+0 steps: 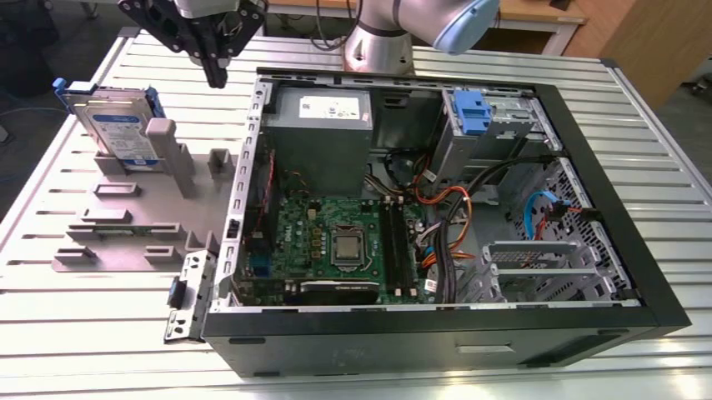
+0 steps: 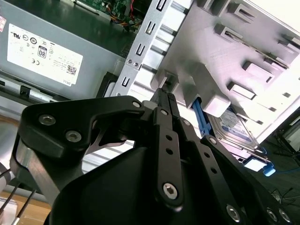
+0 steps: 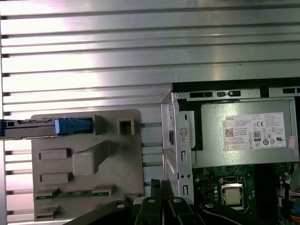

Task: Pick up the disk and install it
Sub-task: 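Reach for the disk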

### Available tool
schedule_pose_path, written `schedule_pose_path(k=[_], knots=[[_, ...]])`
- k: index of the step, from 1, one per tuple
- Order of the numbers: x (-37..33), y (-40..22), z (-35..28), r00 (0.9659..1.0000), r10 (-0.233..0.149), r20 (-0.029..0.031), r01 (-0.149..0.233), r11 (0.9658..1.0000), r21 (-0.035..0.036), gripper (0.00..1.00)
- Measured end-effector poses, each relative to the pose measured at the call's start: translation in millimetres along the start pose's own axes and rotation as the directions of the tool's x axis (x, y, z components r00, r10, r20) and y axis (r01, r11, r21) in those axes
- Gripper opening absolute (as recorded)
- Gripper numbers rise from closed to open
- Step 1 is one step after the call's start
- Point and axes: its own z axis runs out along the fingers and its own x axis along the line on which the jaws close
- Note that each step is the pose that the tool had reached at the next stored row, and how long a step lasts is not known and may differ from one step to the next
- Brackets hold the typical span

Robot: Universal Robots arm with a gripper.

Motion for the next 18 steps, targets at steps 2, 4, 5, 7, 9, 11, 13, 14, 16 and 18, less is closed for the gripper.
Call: schedule_pose_path(k=[2,4,5,7,9,11,13,14,16,18], knots=[[0.9,-0.1,0.0,1.0000,0.000,0.0000,0.000,1.0000,0.0000,0.15],[1.8,-0.1,0.0,1.0000,0.000,0.0000,0.000,1.0000,0.0000,0.15],[2.2,-0.2,0.0,1.0000,0.000,0.0000,0.000,1.0000,0.0000,0.15],[3.1,-0.2,0.0,1.0000,0.000,0.0000,0.000,1.0000,0.0000,0.15],[4.3,-0.4,0.0,1.0000,0.000,0.0000,0.000,1.0000,0.0000,0.15],[5.8,-0.4,0.0,1.0000,0.000,-0.0001,0.000,1.0000,0.0001,0.15],[7.6,-0.6,0.0,1.0000,0.000,0.0000,0.000,1.0000,0.0000,0.15],[8.6,-0.7,0.0,1.0000,0.000,0.0000,0.000,1.0000,0.0000,0.15],[10.4,-0.8,0.0,1.0000,0.000,0.0001,0.000,1.0000,0.0000,0.15],[12.4,-0.9,0.0,1.0000,0.000,-0.0001,0.000,1.0000,0.0001,0.15]])
